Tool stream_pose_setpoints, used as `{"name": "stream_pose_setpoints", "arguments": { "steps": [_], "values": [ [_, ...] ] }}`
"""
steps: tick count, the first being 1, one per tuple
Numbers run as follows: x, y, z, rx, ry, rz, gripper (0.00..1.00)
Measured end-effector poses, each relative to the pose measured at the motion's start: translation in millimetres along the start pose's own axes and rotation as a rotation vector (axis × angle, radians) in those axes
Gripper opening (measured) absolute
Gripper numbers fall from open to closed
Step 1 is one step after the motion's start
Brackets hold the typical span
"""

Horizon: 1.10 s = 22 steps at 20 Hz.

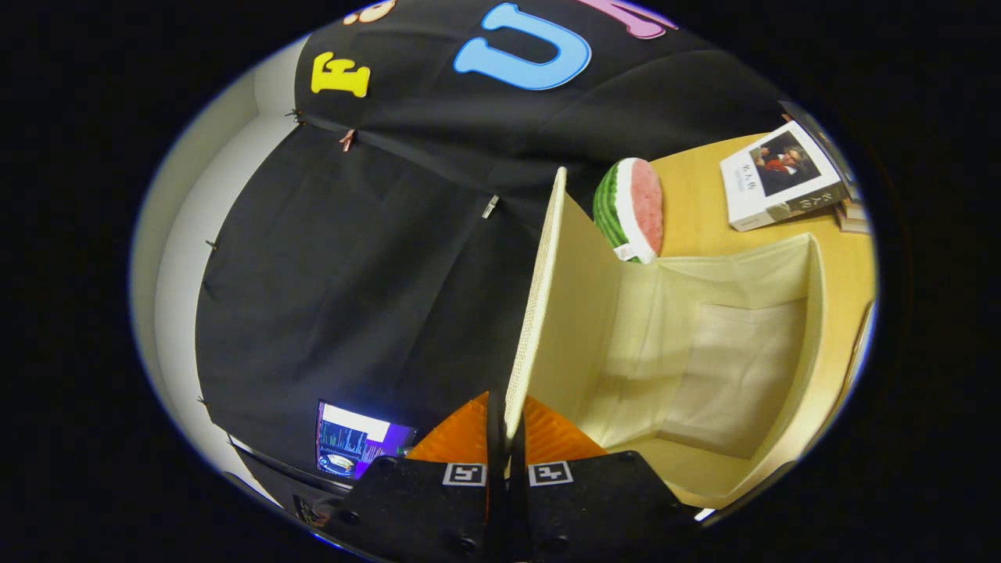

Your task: Open the storage box then place both shoes into the box .Put the left shoe in first, then the right shoe, with the right side of both shoes facing outward in a uniform manner.

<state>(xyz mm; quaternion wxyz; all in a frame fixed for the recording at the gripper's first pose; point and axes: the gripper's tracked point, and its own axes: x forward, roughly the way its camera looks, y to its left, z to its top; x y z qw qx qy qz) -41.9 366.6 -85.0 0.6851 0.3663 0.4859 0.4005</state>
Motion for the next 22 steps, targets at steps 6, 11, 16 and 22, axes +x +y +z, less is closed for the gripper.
{"name": "stream_pose_setpoints", "arguments": {
  "steps": [6,11,16,22],
  "values": [
    [73.7,14.4,-13.6,-0.025,0.047,-0.028,0.05],
    [107.8,12.1,-22.5,-0.051,0.057,-0.079,0.05],
    [98.5,9.8,-12.7,-0.120,0.006,-0.124,0.17],
    [44.0,-8.3,32.8,-0.295,-0.184,-0.244,0.98]
  ]
}}
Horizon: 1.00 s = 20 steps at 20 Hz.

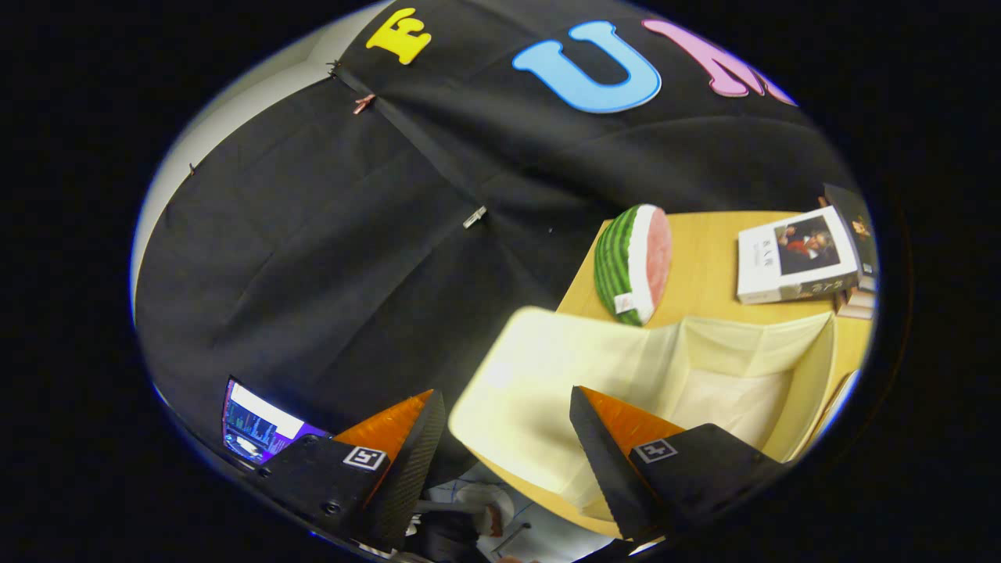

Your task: Open the storage box then place both shoes into the box .Put the left shoe in first, then the right shoe, with the right side of both shoes facing outward in a uniform manner.

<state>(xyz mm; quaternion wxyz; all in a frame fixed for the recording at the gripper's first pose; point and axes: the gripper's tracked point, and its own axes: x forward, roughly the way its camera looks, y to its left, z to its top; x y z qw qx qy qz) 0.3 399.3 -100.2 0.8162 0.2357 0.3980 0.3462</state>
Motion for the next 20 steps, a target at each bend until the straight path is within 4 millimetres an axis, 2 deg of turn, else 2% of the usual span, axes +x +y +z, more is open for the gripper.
{"name": "stream_pose_setpoints", "arguments": {
  "steps": [3,5,7,9,14,15,16,20],
  "values": [
    [-37.3,-23.1,31.1,-0.033,-0.115,-0.056,0.98],
    [-64.1,-49.4,48.0,-0.071,-0.192,-0.116,0.98],
    [-102.6,-74.5,62.2,-0.103,-0.261,-0.190,0.98],
    [-132.1,-103.0,71.6,-0.125,-0.317,-0.266,0.98],
    [-177.0,-182.8,44.6,-0.108,-0.322,-0.446,0.98],
    [-185.7,-197.7,33.8,-0.094,-0.308,-0.482,0.98],
    [-203.2,-208.7,25.3,-0.082,-0.289,-0.517,0.98],
    [-240.2,-270.3,-17.9,-0.043,-0.199,-0.636,0.98]
  ]
}}
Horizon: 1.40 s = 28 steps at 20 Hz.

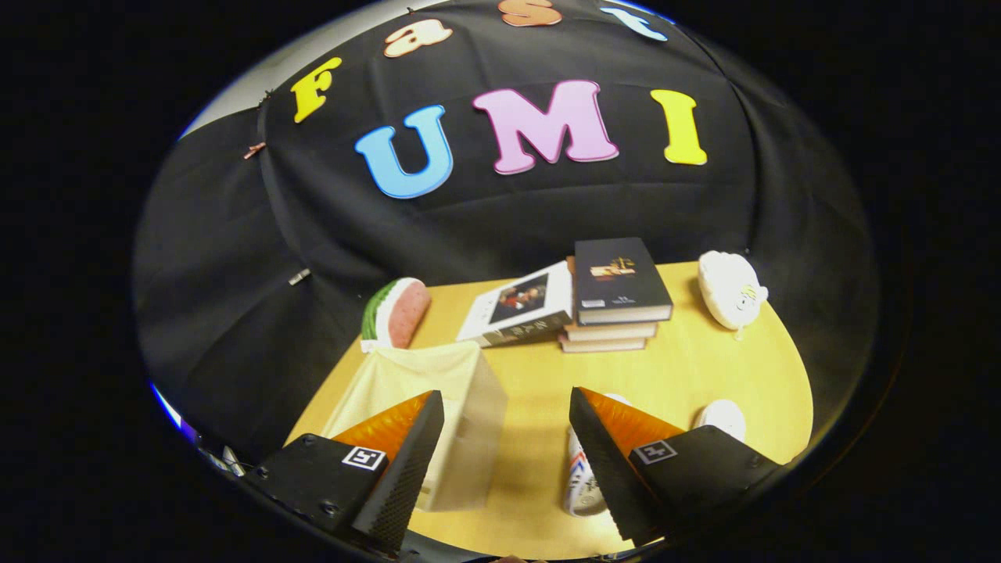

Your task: Open the storage box then place both shoes into the box .Put the left shoe in first, then the right shoe, with the right side of both shoes facing outward in a uniform manner.

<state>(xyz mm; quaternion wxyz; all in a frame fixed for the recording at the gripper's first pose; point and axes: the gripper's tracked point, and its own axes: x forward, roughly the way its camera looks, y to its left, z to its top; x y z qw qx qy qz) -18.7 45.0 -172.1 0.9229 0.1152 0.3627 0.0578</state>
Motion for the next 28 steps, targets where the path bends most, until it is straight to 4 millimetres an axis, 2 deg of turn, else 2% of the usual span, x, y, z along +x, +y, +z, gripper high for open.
{"name": "stream_pose_setpoints", "arguments": {
  "steps": [2,4,8,10,16,19,22,25,27,28],
  "values": [
    [3.2,-35.4,-22.4,-0.012,0.064,-0.055,0.98],
    [4.8,-61.4,-43.0,0.007,0.122,-0.074,0.99],
    [14.3,-99.9,-82.3,0.012,0.225,-0.089,0.99],
    [19.2,-112.5,-101.5,-0.018,0.282,-0.085,0.99],
    [57.0,-123.8,-144.2,-0.124,0.401,-0.034,0.99],
    [81.0,-141.7,-158.7,-0.178,0.450,-0.064,0.99],
    [91.9,-141.2,-173.3,-0.141,0.516,-0.031,0.99],
    [94.2,-136.3,-175.7,-0.075,0.541,0.033,0.97],
    [94.4,-123.7,-178.2,0.011,0.562,0.094,0.87],
    [95.6,-117.5,-181.1,0.055,0.574,0.116,0.66]
  ]
}}
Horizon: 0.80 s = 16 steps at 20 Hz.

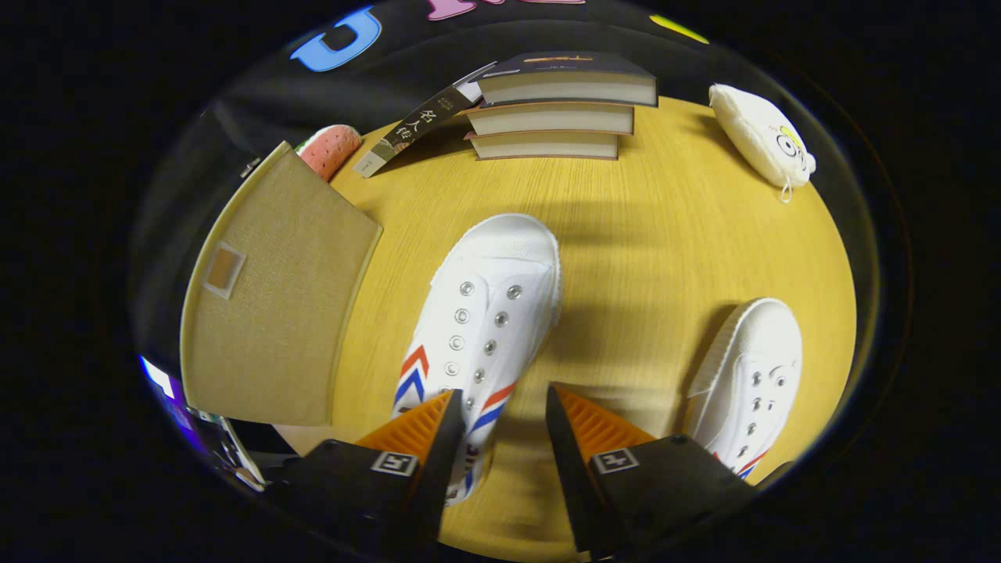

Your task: Open the storage box then place both shoes into the box .Put the left shoe in first, then the right shoe, with the right side of both shoes facing outward in a uniform manner.

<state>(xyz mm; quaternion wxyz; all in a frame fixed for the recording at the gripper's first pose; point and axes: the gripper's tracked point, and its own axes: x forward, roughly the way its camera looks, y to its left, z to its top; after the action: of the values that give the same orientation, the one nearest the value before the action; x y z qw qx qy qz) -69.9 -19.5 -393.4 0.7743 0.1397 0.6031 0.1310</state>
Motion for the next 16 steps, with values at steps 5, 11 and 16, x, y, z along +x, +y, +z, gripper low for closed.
{"name": "stream_pose_setpoints", "arguments": {
  "steps": [5,11,16],
  "values": [
    [-2.7,-0.9,0.1,0.132,0.038,0.023,0.23],
    [-4.7,0.6,1.1,0.162,0.034,0.023,0.07],
    [-14.5,11.0,-2.5,0.135,0.013,0.015,0.05]
  ]
}}
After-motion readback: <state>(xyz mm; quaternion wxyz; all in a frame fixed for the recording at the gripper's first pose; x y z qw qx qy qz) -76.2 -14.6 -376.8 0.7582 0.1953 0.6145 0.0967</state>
